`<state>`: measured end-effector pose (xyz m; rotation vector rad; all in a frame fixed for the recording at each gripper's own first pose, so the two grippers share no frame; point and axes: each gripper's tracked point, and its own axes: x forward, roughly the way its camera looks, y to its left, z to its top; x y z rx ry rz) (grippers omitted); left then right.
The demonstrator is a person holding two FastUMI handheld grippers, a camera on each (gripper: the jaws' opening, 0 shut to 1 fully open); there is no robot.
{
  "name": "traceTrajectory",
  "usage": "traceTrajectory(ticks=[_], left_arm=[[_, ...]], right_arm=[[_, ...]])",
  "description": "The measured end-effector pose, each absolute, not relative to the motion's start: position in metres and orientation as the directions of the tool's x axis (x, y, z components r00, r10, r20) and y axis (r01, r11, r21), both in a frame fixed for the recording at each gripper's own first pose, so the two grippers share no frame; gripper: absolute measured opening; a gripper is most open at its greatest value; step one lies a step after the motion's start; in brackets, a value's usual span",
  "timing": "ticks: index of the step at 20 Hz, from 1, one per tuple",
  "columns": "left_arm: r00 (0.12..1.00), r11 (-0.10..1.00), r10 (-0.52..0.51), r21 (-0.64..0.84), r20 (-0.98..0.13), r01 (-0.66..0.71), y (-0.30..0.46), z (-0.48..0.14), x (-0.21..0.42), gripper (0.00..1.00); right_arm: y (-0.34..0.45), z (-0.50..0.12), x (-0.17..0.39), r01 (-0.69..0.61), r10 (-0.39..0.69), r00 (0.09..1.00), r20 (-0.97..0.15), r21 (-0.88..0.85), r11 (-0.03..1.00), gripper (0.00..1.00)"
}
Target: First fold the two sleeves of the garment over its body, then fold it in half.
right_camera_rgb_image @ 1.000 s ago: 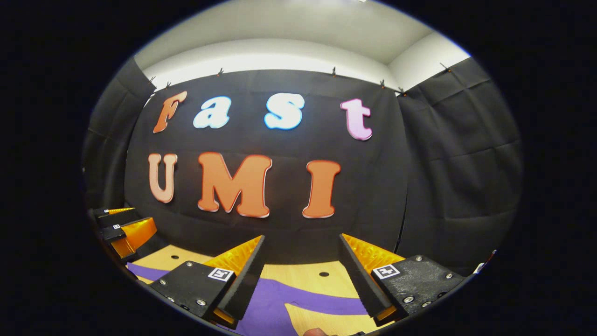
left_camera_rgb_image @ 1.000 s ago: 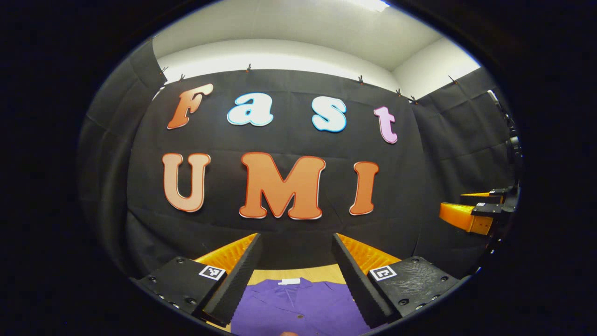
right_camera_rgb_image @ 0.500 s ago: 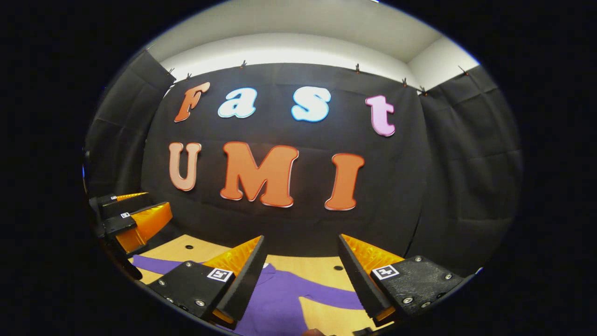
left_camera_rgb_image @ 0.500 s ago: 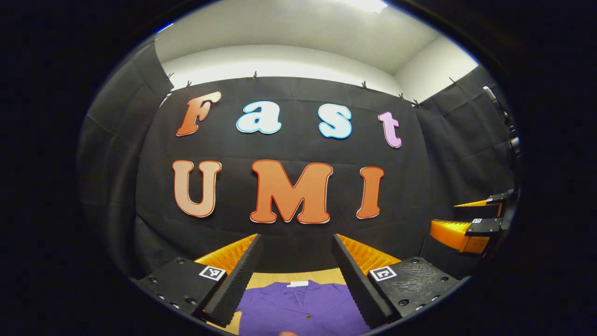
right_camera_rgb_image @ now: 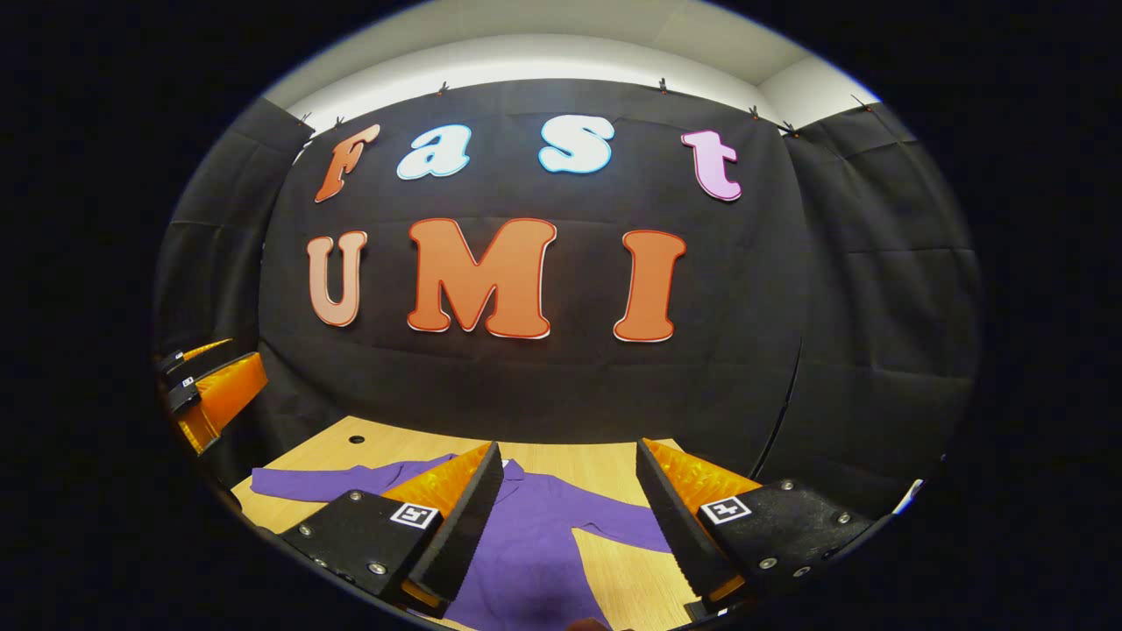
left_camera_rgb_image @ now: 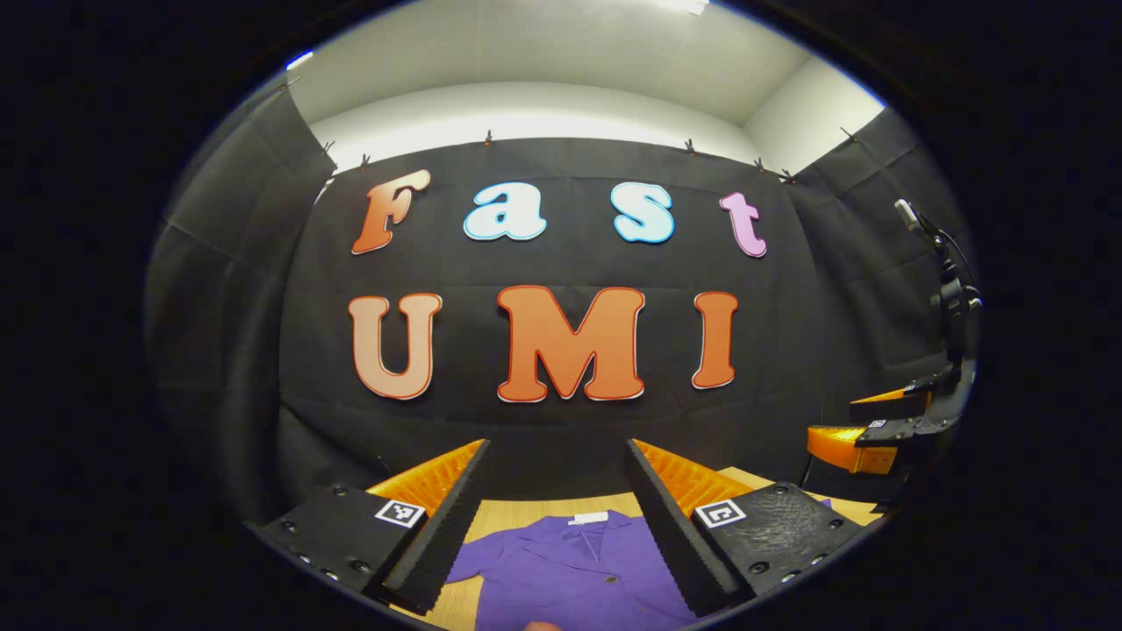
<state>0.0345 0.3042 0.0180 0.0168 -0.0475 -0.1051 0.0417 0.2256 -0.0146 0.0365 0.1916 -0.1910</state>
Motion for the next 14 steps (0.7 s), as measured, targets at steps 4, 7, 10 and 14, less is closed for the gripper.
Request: traceTrajectory(ticks=[4, 7, 10, 14], left_arm=[[0.992, 0.993, -0.115, 0.029, 0.042, 0.114, 0.311, 0.006, 0.044, 0.96], [0.991, 0.991, -0.13, 0.024, 0.02, 0.13, 0.307, -0.008, 0.054, 0.95], [0.993, 0.993, -0.116, 0.035, 0.01, 0.115, 0.302, -0.016, 0.069, 0.96], [0.998, 0.996, -0.064, 0.055, 0.008, 0.064, 0.293, -0.021, 0.091, 0.96]], right_arm=[[0.198, -0.036, 0.046, 0.266, -0.266, 0.937, -0.225, -0.032, 0.963, 0.93], [0.168, -0.065, 0.043, 0.316, -0.318, 0.903, -0.289, -0.057, 0.947, 0.93], [0.134, -0.103, 0.049, 0.358, -0.351, 0.86, -0.369, -0.052, 0.932, 0.93], [0.09, -0.168, 0.067, 0.417, -0.37, 0.773, -0.516, -0.026, 0.908, 0.94]])
